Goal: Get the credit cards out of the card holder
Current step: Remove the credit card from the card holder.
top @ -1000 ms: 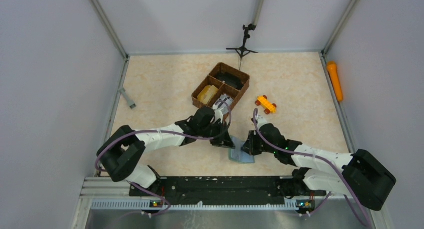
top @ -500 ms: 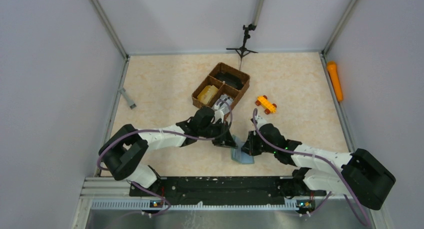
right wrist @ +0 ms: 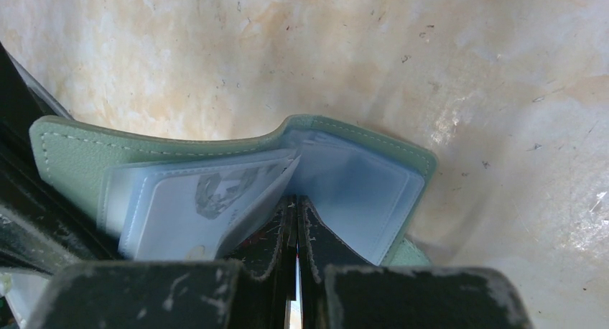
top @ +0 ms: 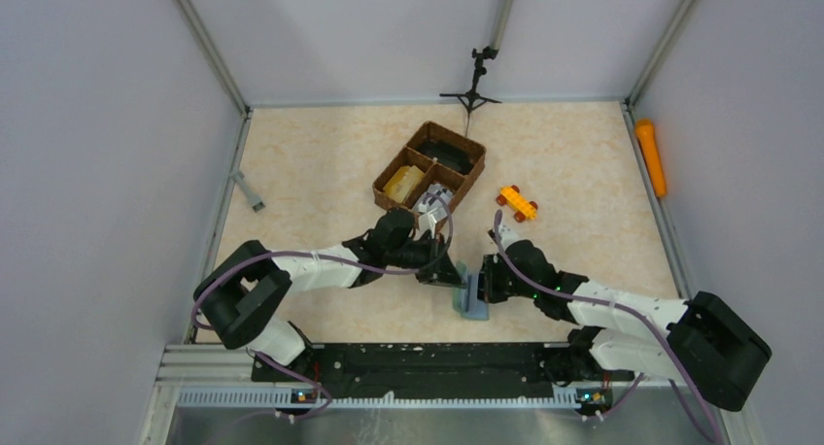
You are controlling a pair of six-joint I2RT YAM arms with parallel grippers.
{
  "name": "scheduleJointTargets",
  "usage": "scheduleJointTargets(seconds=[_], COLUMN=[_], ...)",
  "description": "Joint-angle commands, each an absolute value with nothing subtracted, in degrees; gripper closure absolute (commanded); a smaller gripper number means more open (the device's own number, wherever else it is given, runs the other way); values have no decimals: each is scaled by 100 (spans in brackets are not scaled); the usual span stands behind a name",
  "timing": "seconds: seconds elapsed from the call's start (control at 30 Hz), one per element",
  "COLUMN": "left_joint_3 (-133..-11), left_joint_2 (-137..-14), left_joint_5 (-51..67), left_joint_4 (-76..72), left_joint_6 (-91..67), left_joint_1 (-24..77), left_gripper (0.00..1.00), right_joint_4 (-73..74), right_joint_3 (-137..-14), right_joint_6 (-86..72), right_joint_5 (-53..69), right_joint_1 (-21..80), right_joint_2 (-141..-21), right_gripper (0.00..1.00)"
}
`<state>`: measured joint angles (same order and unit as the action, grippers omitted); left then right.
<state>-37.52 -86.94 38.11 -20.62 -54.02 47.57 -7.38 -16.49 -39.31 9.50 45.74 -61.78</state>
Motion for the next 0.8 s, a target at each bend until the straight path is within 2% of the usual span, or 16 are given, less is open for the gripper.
scheduleJointTargets(seconds=[0.0,0.07,0.27,0.43,0.53,0.63,0.7,0.77], left_joint_3=[-3923,-4051,-4307,-4327,-4286,-4157,-4093,-4045], left_joint_2=[-8708,-8684,-8652,-8597,-8587,-8568,-8569,-8566], left_joint_5=[3637,3359,2585,2278,2225,2294,2344,2359], left_joint_4=[-1863,-1316,-62,378,361,127,45,-116], left_joint_6=[-5137,-4924,-4551,-4466,-4482,-4546,-4585,-4592], left_joint_1=[4772,4772,4780,4775,4774,4773,4772,4780], left_gripper=[100,100,100,100,100,100,100,100], right_joint_4=[-916,-620,191,937,1466,1886,1884,2070], right_joint_3=[-1633,-1707,-1848,-1895,-1922,-1968,-1883,-1884], right_joint_6=[-4013,-3898,-3638,-3532,-3582,-3698,-3820,-4042], right_joint_5=[1040,823,276,29,-229,-336,-172,-346], right_joint_1=[4638,4635,4594,4469,4435,4430,4425,4428], right_joint_2=[-6012,-5984,-5757,-5045,-4334,-3771,-3578,-3580], right_gripper=[100,99,85,72,57,31,11,8])
